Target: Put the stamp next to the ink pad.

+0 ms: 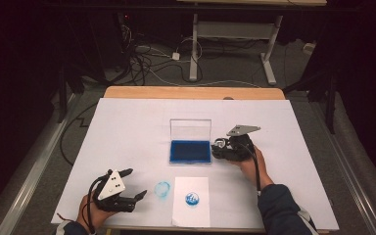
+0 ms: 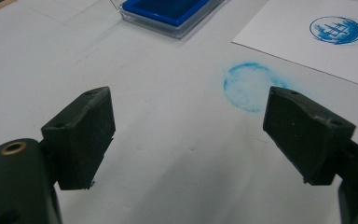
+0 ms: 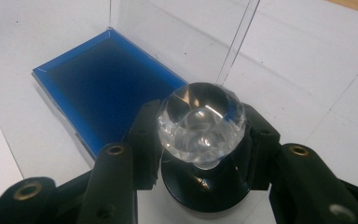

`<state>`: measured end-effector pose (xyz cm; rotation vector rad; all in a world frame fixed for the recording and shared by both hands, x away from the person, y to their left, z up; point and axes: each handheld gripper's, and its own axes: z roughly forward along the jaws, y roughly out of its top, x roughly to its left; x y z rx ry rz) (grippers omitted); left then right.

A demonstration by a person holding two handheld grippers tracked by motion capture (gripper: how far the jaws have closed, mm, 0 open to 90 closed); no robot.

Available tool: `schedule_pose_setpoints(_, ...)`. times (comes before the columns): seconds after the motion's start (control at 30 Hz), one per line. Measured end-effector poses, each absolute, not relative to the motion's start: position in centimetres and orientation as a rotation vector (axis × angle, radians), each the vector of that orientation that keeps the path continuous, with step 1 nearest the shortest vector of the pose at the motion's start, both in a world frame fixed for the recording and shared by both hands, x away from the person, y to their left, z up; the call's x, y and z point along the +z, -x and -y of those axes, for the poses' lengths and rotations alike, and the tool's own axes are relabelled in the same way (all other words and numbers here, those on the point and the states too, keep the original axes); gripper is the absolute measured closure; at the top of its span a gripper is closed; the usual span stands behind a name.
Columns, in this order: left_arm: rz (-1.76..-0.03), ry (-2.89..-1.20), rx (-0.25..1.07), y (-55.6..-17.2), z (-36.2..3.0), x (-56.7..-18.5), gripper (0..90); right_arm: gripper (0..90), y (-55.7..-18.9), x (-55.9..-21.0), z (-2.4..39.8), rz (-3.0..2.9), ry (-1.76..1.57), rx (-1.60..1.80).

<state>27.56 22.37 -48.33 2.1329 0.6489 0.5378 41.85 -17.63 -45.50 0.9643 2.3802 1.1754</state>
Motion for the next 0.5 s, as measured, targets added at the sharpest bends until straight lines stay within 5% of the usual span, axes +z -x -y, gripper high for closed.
schedule_pose_setpoints(0.5, -0.647, -2.136, 0.544, -27.53, -22.32, -48.30, 16.1, 56.3, -42.34, -45.87, 18.30, -2.376, -1.019, 1.213)
